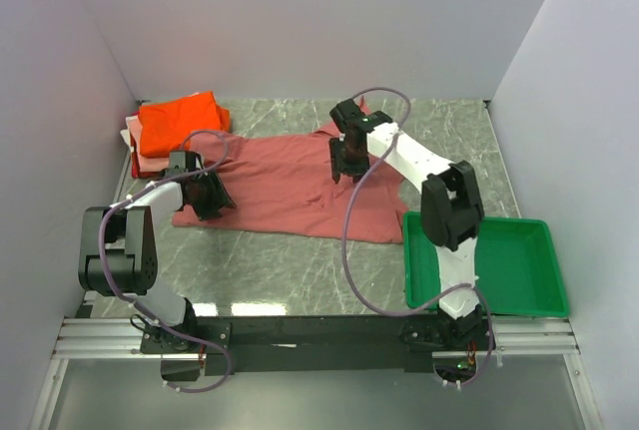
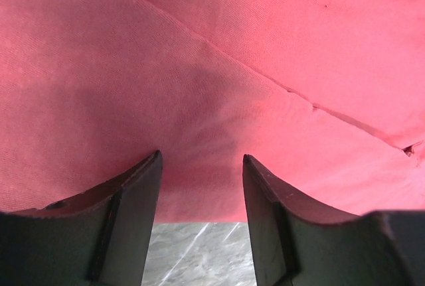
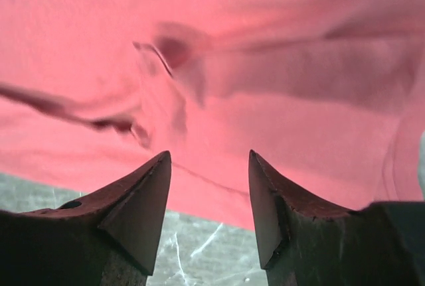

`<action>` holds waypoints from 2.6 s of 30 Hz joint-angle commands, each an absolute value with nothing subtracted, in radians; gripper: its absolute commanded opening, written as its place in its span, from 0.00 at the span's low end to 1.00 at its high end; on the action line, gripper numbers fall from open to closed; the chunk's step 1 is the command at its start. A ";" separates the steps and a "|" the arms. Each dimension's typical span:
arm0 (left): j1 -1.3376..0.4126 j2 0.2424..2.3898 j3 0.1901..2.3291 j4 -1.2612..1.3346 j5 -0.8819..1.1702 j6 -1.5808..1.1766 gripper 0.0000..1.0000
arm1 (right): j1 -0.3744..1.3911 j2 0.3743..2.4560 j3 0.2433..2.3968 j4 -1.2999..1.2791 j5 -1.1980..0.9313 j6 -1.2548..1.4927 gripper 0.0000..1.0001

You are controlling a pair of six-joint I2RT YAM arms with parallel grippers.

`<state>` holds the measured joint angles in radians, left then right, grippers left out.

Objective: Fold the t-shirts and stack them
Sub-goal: Fold the tshirt

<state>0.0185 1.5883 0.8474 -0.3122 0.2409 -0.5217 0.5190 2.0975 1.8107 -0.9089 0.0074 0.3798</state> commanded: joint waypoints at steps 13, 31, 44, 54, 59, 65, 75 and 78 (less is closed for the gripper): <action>0.017 1.565 0.756 -0.319 0.175 -0.541 0.58 | 0.491 1.901 1.306 -0.703 -0.037 0.472 0.57; 0.018 1.212 0.554 -0.491 0.078 -0.842 0.56 | 0.581 1.677 0.907 -0.611 -0.159 0.586 0.57; 0.017 1.042 0.655 -0.540 0.087 -0.850 0.56 | 0.644 1.650 1.129 -0.765 -0.095 0.568 0.57; 0.017 1.345 0.703 -0.289 0.153 -0.796 0.56 | 0.623 1.738 1.149 -0.729 -0.051 0.545 0.58; 0.017 1.433 0.684 -0.232 0.126 -0.785 0.56 | 0.611 1.764 1.101 -0.678 -0.066 0.532 0.58; 0.017 1.433 0.595 -0.258 0.065 -0.853 0.48 | 0.615 1.764 1.023 -0.655 -0.104 0.557 0.57; 0.017 1.206 0.453 -0.406 0.038 -0.992 0.46 | 0.664 1.671 0.870 -0.649 -0.163 0.640 0.56; 0.017 1.105 0.434 -0.469 0.038 -1.022 0.46 | 0.695 1.637 0.827 -0.637 -0.183 0.672 0.57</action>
<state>0.0196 1.1717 0.4709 -0.2920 0.0757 -0.9783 0.6540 1.6272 0.9146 -0.5900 -0.1417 0.6174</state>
